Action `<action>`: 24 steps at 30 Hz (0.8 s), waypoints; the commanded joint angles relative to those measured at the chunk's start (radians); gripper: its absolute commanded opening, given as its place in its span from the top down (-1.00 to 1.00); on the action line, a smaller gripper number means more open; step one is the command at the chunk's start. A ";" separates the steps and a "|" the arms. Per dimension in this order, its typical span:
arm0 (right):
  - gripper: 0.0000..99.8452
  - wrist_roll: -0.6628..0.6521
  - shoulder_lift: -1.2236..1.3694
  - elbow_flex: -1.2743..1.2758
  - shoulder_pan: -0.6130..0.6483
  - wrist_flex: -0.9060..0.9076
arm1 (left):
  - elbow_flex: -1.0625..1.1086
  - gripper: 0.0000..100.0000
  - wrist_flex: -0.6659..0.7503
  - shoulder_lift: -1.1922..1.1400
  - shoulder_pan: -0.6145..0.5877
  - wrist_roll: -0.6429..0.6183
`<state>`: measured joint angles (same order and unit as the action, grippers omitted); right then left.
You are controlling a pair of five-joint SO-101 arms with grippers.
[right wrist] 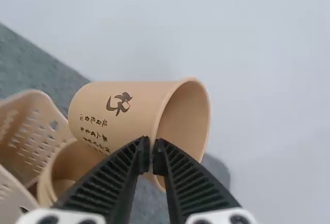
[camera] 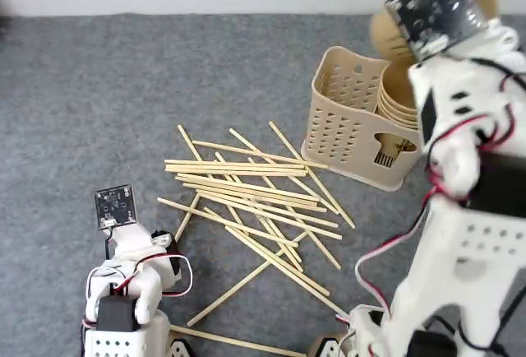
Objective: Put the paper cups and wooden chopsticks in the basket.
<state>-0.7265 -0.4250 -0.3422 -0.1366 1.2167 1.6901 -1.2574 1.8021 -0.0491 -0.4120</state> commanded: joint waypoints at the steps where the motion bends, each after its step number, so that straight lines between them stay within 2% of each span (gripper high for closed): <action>1: 0.98 -0.064 0.035 -0.046 -0.062 -0.035 | -0.008 0.97 -0.003 0.012 0.003 0.005; 9: 0.98 -0.192 0.025 -0.048 -0.091 0.054 | -0.008 0.97 -0.003 0.012 0.003 0.005; 17: 0.98 -0.210 0.007 -0.048 -0.059 0.176 | -0.008 0.97 -0.003 0.012 0.003 0.005; 24: 0.98 -0.273 -0.016 -0.061 -0.064 0.188 | -0.008 0.97 -0.003 0.012 0.003 0.005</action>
<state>-0.9843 -0.3913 -0.3422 -0.2025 1.3978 1.6901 -1.2574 1.8021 -0.0491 -0.4120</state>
